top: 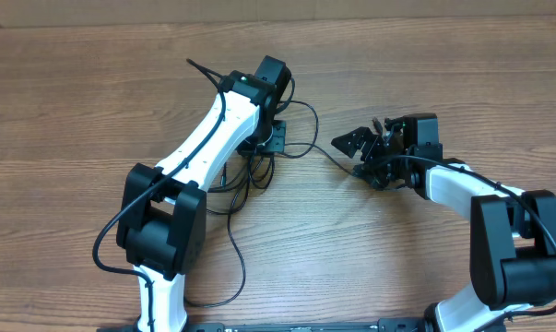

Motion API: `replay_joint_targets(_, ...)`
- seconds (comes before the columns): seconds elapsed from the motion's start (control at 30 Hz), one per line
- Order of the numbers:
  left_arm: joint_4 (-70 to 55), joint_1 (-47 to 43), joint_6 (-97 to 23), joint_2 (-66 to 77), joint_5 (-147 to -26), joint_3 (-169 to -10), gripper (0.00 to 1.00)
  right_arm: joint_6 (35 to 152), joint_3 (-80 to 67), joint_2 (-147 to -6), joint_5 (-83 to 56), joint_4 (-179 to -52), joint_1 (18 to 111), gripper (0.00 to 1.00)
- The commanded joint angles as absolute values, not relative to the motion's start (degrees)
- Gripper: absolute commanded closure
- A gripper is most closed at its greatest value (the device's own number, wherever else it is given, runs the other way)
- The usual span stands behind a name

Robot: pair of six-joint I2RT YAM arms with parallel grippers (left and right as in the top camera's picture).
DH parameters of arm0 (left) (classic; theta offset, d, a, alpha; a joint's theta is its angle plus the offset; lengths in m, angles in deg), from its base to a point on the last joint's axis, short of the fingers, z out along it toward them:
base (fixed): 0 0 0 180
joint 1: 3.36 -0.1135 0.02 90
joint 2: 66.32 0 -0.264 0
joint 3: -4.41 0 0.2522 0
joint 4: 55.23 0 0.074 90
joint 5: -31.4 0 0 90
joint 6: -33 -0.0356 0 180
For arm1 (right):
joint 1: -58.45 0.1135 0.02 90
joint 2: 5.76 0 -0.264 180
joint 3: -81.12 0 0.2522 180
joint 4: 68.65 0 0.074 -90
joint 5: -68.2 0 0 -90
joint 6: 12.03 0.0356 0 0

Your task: Untangle cables

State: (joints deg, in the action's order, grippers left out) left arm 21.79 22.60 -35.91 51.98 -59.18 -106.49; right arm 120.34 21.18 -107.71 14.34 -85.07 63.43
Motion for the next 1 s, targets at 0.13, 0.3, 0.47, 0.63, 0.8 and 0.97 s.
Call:
replay_joint_targets(0.13,18.1,23.6,-35.1,50.6,-58.1,-101.9,0.8,120.0,21.6,-108.3,10.5,-85.7,63.3,0.0)
replay_joint_targets(0.3,15.1,23.6,-35.1,50.6,-58.0,-100.2,0.79,120.0,21.6,-108.3,10.5,-85.7,63.3,0.0)
replay_joint_targets(0.47,14.7,23.5,-35.8,50.6,-58.0,-101.0,0.96,120.0,21.6,-108.3,10.6,-85.7,63.3,0.0)
replay_joint_targets(0.63,17.5,23.6,-37.8,49.7,-58.0,-105.7,0.96,120.0,21.6,-108.3,11.8,-85.7,63.3,0.0)
replay_joint_targets(0.8,20.9,23.6,-39.2,46.7,-58.0,-111.1,0.96,120.0,21.6,-108.3,12.2,-85.8,63.3,0.0)
replay_joint_targets(0.97,21.2,23.6,-39.3,41.4,-58.0,-112.6,0.96,120.0,21.6,-108.3,12.3,-85.7,63.3,0.0)
